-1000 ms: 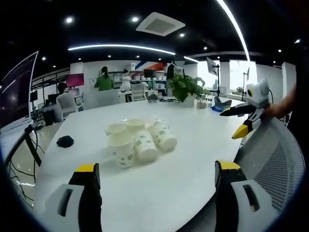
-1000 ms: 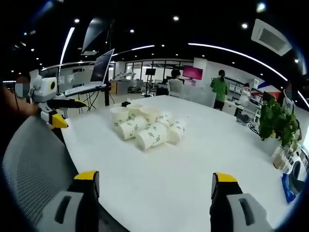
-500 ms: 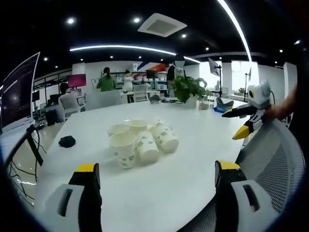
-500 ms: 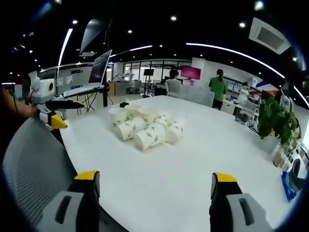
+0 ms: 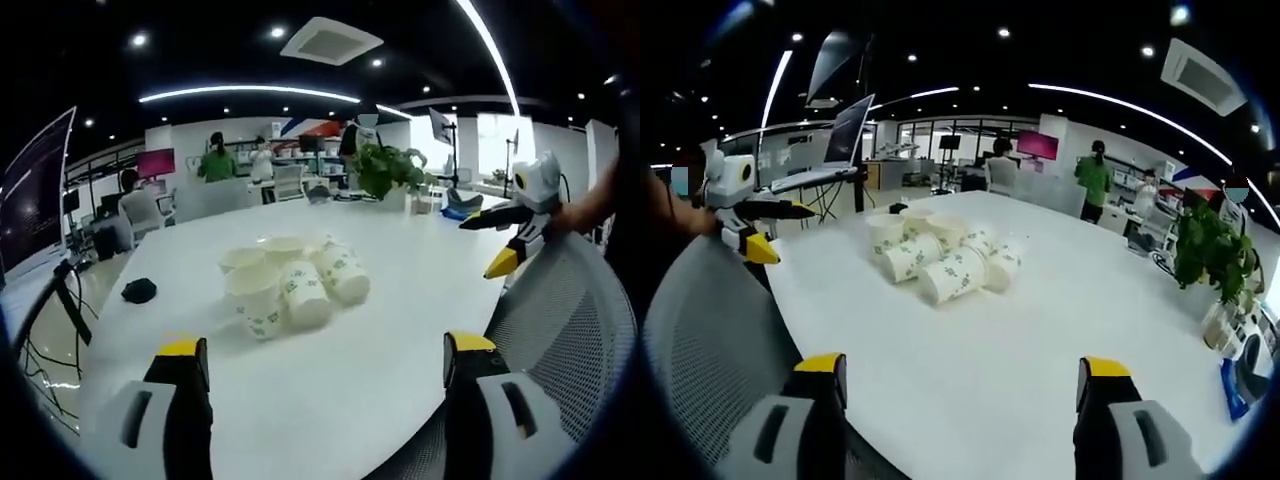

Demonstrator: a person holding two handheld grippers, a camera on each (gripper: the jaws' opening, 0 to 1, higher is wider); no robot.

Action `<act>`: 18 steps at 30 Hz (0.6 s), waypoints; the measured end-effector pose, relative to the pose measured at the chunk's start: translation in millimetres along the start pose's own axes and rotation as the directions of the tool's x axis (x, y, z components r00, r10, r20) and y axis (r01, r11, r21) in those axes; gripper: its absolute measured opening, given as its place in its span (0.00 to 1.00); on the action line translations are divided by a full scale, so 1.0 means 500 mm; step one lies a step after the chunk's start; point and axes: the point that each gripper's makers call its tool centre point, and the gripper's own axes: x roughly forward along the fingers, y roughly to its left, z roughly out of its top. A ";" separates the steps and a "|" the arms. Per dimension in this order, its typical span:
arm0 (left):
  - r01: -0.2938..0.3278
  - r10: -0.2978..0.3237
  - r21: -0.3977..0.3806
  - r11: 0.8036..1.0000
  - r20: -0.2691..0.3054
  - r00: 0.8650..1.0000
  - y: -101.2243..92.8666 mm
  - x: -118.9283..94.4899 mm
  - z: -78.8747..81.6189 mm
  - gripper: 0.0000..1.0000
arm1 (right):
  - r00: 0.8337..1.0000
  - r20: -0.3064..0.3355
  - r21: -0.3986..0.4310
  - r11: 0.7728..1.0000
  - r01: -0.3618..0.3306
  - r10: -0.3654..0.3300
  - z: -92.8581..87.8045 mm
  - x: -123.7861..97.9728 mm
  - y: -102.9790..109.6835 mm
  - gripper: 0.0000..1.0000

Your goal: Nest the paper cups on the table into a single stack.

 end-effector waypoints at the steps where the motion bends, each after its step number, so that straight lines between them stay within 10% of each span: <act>1: -0.005 0.005 -0.002 1.000 0.001 1.000 0.001 -0.002 0.001 0.97 | 1.000 0.002 -0.010 1.000 0.000 0.000 0.001 0.000 0.001 0.97; 18: 0.028 -0.027 0.024 0.999 -0.028 0.999 -0.001 0.002 0.009 0.82 | 1.000 -0.004 0.023 1.000 0.009 -0.009 -0.004 -0.002 -0.012 0.97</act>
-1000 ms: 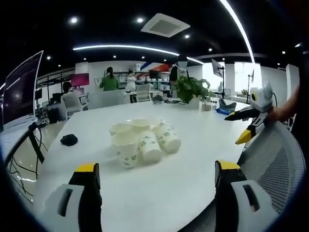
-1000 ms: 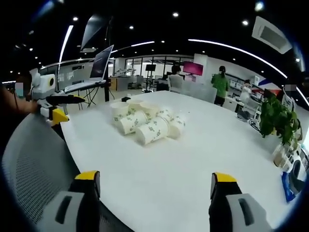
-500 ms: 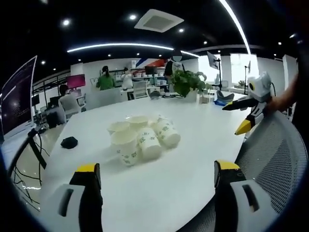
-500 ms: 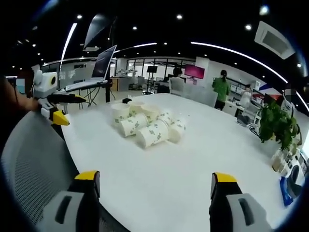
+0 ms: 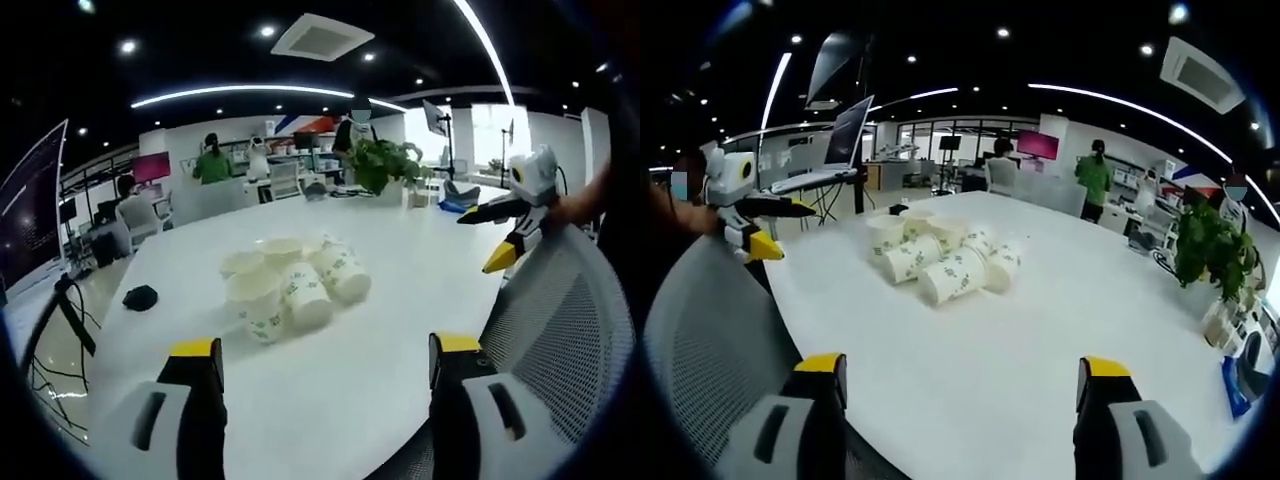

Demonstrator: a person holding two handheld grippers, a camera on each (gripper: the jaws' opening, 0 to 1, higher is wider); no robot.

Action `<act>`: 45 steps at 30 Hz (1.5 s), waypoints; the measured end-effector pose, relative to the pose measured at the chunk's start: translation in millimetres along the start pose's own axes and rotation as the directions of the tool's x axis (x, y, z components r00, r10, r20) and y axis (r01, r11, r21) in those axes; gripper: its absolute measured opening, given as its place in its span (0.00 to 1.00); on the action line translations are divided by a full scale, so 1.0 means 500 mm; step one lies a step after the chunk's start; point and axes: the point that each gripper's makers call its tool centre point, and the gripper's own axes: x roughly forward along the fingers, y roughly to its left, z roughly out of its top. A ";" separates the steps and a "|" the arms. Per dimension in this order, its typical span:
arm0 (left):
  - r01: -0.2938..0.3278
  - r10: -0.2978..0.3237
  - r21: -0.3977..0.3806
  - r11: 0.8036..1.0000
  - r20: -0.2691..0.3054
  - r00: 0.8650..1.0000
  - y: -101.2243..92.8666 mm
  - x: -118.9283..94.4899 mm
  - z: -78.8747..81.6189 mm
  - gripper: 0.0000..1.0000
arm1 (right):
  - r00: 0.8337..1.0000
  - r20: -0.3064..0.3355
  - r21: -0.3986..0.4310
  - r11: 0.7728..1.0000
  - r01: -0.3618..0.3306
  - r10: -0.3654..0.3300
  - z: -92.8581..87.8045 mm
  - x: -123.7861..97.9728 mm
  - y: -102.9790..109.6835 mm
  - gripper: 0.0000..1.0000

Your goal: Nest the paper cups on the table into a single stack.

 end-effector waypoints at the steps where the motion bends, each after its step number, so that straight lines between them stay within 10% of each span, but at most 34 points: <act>1: 0.009 -0.009 0.009 1.000 0.003 1.000 0.001 0.001 0.005 0.80 | 1.000 0.000 -0.001 1.000 0.001 -0.001 0.000 0.000 0.000 0.97; 33: 0.221 -0.204 0.261 0.940 -0.091 0.975 0.063 0.168 0.070 0.33 | 1.000 -0.021 0.002 1.000 0.013 -0.013 -0.009 -0.002 -0.006 0.92; 45: 0.250 -0.224 0.201 0.947 -0.147 0.963 0.086 0.195 0.052 0.22 | 0.999 -0.031 -0.008 1.000 0.010 -0.011 -0.012 0.000 -0.004 0.92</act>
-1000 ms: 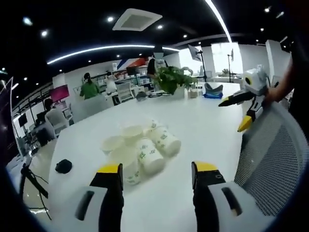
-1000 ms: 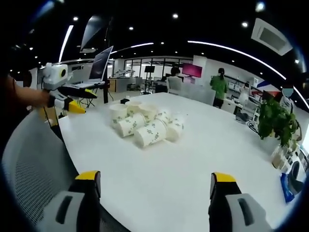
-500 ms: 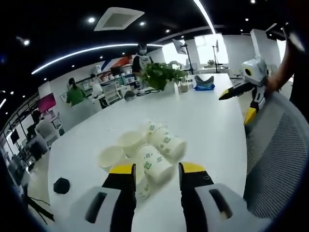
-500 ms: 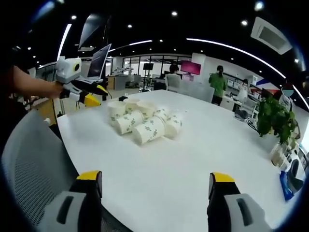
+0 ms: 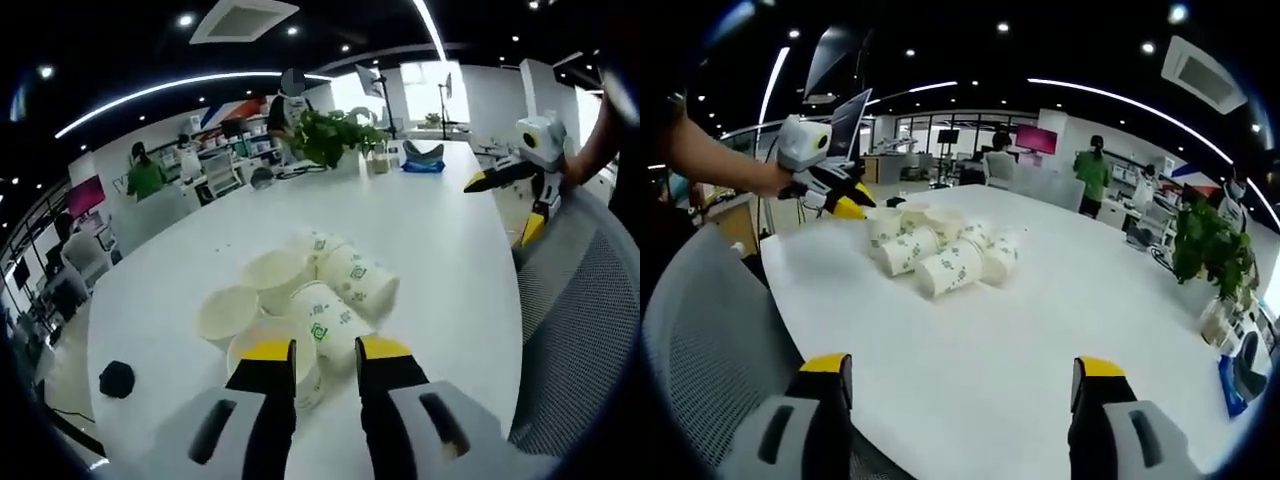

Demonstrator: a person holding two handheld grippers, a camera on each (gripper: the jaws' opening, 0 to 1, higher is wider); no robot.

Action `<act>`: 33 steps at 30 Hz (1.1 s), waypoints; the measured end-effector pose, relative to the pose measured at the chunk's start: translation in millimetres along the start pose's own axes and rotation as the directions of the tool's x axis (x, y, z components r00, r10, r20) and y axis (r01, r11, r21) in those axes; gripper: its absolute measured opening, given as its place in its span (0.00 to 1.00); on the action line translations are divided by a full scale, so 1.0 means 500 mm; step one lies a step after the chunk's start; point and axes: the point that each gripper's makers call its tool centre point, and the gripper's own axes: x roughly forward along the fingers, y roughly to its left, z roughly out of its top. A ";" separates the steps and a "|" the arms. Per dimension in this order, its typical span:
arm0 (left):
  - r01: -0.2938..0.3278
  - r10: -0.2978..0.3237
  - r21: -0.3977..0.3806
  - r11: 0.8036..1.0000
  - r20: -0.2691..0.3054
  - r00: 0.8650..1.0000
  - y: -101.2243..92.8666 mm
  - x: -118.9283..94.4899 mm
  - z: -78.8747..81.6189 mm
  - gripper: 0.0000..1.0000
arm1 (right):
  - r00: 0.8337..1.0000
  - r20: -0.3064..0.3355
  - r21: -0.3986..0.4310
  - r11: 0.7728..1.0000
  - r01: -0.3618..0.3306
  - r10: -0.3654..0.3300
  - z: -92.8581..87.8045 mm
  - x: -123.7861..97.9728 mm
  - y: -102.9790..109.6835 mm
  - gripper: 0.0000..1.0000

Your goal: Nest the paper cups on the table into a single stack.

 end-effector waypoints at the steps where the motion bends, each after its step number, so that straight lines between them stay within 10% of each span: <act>1: 0.006 -0.006 -0.002 1.000 -0.010 1.000 0.000 0.003 -0.002 0.21 | 1.000 0.002 0.001 1.000 0.002 -0.002 0.001 0.000 -0.001 0.92; 33: 0.067 -0.058 0.051 0.996 -0.166 0.985 0.032 0.054 -0.060 0.01 | 0.999 -0.033 0.006 1.000 0.005 -0.005 -0.014 0.004 -0.006 0.89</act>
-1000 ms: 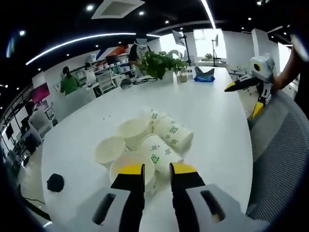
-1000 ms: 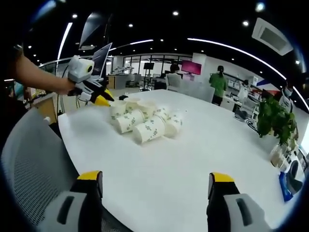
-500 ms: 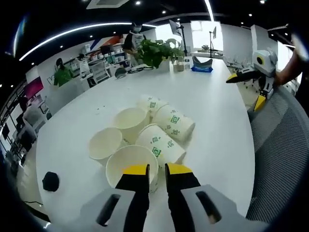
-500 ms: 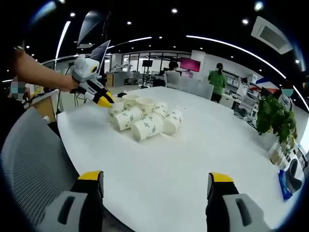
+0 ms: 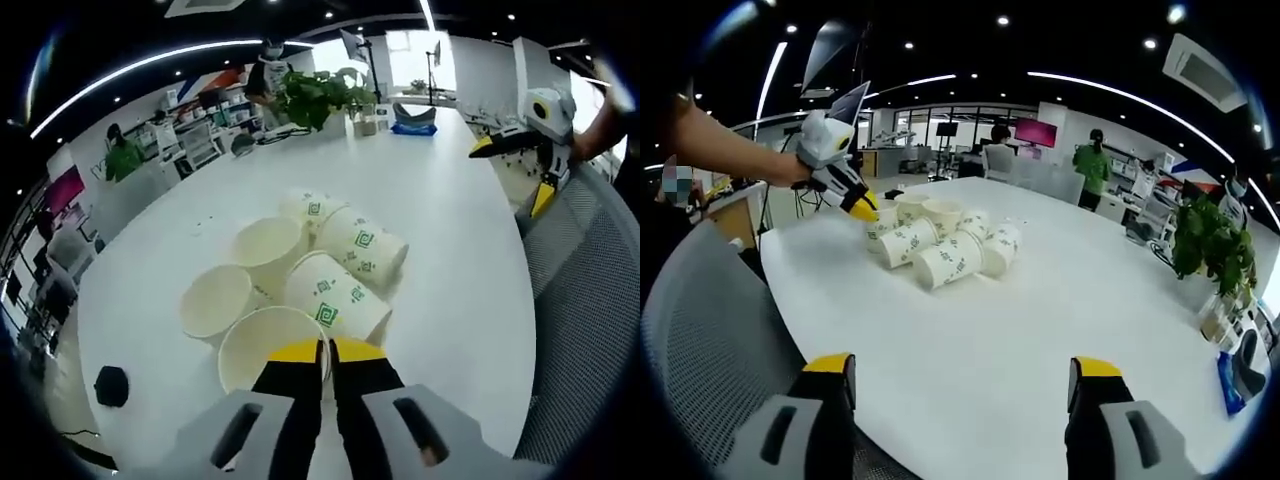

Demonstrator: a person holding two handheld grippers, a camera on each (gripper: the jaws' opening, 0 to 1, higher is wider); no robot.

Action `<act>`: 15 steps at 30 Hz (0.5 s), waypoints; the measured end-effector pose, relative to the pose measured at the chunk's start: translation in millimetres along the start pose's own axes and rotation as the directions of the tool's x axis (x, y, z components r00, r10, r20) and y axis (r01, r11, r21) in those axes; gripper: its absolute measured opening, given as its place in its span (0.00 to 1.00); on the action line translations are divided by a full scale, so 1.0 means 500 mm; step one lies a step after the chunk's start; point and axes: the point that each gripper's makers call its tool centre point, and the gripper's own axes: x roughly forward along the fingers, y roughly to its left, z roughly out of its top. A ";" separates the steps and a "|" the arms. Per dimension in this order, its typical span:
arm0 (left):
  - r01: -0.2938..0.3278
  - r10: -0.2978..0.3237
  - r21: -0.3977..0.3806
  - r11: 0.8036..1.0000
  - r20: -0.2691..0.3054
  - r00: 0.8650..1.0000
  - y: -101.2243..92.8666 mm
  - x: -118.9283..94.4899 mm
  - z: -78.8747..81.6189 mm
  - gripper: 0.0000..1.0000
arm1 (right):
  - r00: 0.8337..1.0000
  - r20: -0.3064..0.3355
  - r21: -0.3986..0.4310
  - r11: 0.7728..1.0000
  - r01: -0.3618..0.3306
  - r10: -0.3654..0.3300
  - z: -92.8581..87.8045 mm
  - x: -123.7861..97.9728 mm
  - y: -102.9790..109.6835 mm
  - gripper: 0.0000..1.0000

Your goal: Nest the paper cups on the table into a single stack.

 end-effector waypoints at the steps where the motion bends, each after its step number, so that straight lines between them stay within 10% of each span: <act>1: -0.007 0.007 0.005 1.000 -0.001 1.000 0.001 -0.003 0.000 0.00 | 1.000 -0.001 0.000 1.000 0.000 0.000 -0.001 0.000 0.000 0.89; 15: -0.080 0.080 -0.001 0.997 0.062 0.995 -0.008 -0.062 0.035 0.00 | 0.999 0.035 0.006 1.000 -0.011 0.010 0.011 -0.003 0.005 0.89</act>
